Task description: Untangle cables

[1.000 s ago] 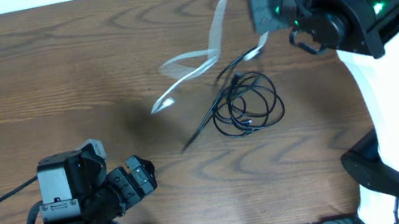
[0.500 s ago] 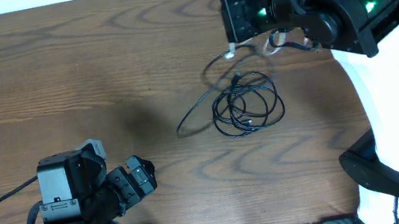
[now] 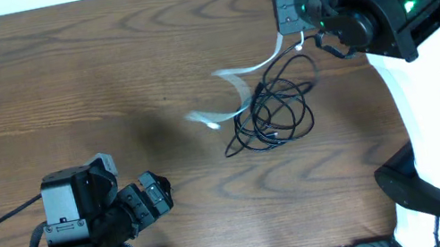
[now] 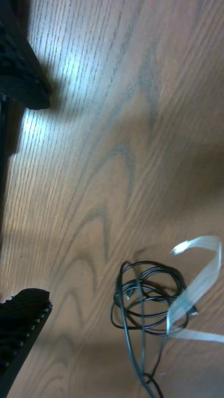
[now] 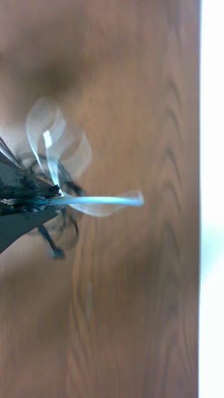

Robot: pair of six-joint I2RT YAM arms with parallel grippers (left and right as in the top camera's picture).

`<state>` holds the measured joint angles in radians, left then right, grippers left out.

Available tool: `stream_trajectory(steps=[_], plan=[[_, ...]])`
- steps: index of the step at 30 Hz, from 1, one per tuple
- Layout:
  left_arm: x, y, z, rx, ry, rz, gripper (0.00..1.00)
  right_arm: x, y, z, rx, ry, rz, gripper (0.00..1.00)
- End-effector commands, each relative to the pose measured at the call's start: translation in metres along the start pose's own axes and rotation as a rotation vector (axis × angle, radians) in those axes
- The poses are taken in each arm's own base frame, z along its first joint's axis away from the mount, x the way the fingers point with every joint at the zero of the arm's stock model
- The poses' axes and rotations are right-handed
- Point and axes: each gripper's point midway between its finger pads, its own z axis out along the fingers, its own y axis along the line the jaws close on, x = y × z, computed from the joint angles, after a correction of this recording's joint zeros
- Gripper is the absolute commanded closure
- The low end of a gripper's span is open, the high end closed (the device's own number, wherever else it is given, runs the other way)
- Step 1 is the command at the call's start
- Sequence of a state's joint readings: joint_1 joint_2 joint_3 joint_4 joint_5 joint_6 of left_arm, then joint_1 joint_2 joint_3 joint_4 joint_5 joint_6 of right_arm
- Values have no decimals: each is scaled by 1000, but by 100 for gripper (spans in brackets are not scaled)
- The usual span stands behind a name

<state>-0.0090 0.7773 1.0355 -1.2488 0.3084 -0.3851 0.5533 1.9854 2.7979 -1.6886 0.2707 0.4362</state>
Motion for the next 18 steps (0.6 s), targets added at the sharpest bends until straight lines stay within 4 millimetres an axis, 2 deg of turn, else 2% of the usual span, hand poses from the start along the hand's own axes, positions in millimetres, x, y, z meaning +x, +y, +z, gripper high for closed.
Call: stream_trajectory(steps=[1, 3, 6, 9, 10, 12, 13, 14, 16, 18], plan=[[-1, 1, 0, -7, -6, 14, 2, 25, 52, -6, -306, 117, -184, 98], [-1, 1, 0, -7, -6, 14, 2, 39, 77, -19, -485, 167, -271, 98], [-1, 1, 0, -7, -6, 14, 2, 52, 105, -41, -694, 230, -269, 98], [-1, 1, 0, -7, -6, 14, 2, 55, 113, -49, -757, 261, -239, 98], [-1, 1, 0, -7, -6, 14, 2, 54, 109, -46, -725, 261, -217, 98], [-1, 1, 0, -7, -6, 14, 2, 43, 85, -24, -520, 226, -122, 98], [-1, 1, 0, -7, -6, 14, 2, 29, 51, -4, -276, 157, -20, 99], [-1, 1, 0, -7, -6, 14, 2, 23, 35, 3, -167, 121, 17, 98], [-1, 1, 0, -7, -6, 14, 2, 25, 30, 9, -124, 127, 33, 98], [-1, 1, 0, -7, -6, 14, 2, 36, 42, 12, -186, 188, 28, 98]])
